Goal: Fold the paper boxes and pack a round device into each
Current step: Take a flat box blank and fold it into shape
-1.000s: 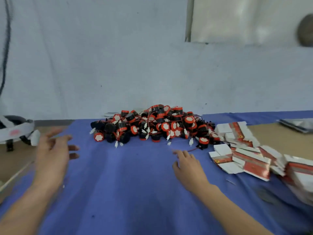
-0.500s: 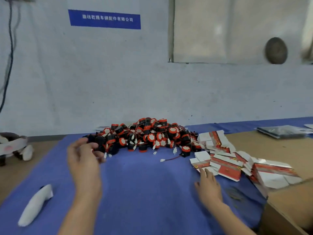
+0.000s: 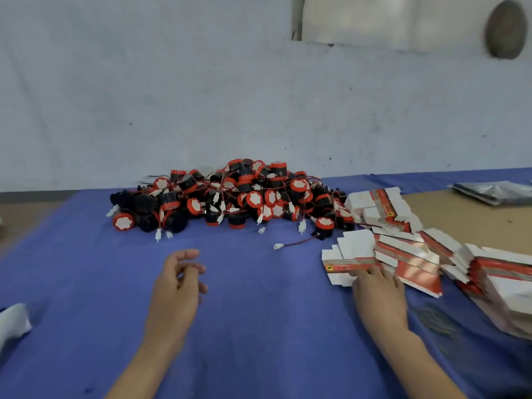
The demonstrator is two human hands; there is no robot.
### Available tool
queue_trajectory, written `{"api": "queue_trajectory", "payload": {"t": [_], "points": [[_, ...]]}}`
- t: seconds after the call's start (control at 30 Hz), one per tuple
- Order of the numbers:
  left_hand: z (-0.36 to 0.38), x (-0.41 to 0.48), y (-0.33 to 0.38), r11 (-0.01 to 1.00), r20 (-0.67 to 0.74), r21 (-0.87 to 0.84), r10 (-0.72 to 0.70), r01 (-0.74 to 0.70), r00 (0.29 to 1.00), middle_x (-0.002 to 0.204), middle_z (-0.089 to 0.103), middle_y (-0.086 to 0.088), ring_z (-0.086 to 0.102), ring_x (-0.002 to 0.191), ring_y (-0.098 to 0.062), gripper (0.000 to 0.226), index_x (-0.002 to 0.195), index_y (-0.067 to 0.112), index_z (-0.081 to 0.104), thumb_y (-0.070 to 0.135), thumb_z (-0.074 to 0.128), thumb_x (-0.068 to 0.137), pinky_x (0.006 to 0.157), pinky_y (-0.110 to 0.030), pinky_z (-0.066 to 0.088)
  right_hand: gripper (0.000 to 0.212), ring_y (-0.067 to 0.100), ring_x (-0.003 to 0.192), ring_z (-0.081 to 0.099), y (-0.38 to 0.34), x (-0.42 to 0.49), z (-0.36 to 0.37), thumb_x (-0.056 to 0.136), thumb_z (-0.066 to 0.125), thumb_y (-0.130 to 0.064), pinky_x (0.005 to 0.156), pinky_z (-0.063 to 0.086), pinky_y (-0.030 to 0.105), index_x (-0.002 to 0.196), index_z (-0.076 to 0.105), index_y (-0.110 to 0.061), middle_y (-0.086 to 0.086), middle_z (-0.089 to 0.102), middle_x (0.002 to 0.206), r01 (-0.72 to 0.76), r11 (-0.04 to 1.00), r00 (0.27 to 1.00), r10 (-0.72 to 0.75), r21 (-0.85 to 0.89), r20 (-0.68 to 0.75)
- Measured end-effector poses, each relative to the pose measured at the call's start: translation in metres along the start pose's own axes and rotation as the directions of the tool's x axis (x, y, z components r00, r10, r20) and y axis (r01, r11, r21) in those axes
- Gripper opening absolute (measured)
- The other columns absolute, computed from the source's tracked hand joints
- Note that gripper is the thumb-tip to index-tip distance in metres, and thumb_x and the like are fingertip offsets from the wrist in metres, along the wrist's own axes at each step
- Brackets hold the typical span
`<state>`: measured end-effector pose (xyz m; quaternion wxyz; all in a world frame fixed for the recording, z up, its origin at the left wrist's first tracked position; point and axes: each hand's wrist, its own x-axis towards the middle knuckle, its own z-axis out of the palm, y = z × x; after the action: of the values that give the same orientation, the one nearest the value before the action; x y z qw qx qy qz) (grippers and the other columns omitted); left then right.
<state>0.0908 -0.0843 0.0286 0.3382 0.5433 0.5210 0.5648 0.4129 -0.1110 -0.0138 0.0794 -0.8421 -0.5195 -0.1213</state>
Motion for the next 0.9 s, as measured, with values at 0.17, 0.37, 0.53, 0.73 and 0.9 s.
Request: {"api": "queue_trajectory", "payload": {"t": [0.17, 0.37, 0.53, 0.73, 0.9], "points": [[-0.006, -0.013, -0.001, 1.000, 0.029, 0.007, -0.016, 0.015, 0.999, 0.094, 0.065, 0.002, 0.062, 0.061, -0.008, 0.027, 0.104, 0.030, 0.057, 0.007, 0.042, 0.102, 0.062, -0.037, 0.054, 0.044, 0.024, 0.135, 0.044, -0.014, -0.008, -0.001, 0.104, 0.038, -0.048, 0.116, 0.024, 0.043, 0.142, 0.045, -0.028, -0.001, 0.046, 0.147, 0.089, 0.980, 0.986, -0.113, 0.179, 0.126], [-0.008, -0.020, 0.001, 1.000, 0.090, 0.029, -0.013, 0.011, 0.996, 0.093, 0.065, 0.007, 0.063, 0.063, -0.007, 0.027, 0.104, 0.035, 0.056, 0.012, 0.042, 0.103, 0.066, -0.040, 0.055, 0.034, 0.014, 0.122, 0.053, -0.052, -0.026, -0.012, 0.106, 0.032, -0.039, 0.113, 0.023, 0.032, 0.128, 0.057, -0.033, -0.012, 0.060, 0.125, 0.335, 0.935, 0.942, -0.333, 0.113, -0.043], [-0.006, -0.025, -0.012, 0.936, 0.270, 0.282, 0.134, -0.211, 0.954, 0.124, 0.054, 0.019, 0.054, 0.107, -0.002, 0.031, 0.118, 0.044, 0.047, 0.021, 0.054, 0.099, 0.087, -0.016, 0.043, 0.027, 0.015, 0.102, 0.059, -0.089, -0.044, -0.031, 0.107, 0.043, -0.028, 0.112, 0.027, 0.031, 0.118, 0.067, -0.027, -0.010, 0.067, 0.109, 0.556, 0.750, 0.829, -0.472, 0.358, -0.299], [-0.002, -0.024, -0.006, 0.731, 0.365, 0.378, 0.447, -0.569, 0.816, 0.102, 0.064, 0.026, 0.060, 0.102, 0.000, 0.020, 0.113, 0.036, 0.062, 0.022, 0.059, 0.099, 0.099, -0.038, 0.048, 0.022, 0.003, 0.107, 0.055, -0.123, -0.058, -0.072, 0.105, 0.047, -0.024, 0.095, 0.039, 0.017, 0.108, 0.067, -0.031, -0.019, 0.064, 0.112, 0.624, 0.364, 0.781, -0.315, 0.691, -0.540], [-0.001, -0.025, 0.013, 0.986, 0.248, -0.058, 0.165, -0.155, 0.955, 0.100, 0.073, 0.023, 0.068, 0.094, 0.003, 0.016, 0.110, 0.032, 0.065, 0.024, 0.055, 0.101, 0.073, -0.008, 0.049, 0.063, -0.011, 0.135, 0.036, -0.135, -0.060, -0.078, 0.092, 0.049, -0.060, 0.100, 0.037, 0.009, 0.150, 0.027, -0.048, -0.031, 0.035, 0.149, 0.127, 0.101, 0.987, -0.113, 0.987, -0.115]]}}
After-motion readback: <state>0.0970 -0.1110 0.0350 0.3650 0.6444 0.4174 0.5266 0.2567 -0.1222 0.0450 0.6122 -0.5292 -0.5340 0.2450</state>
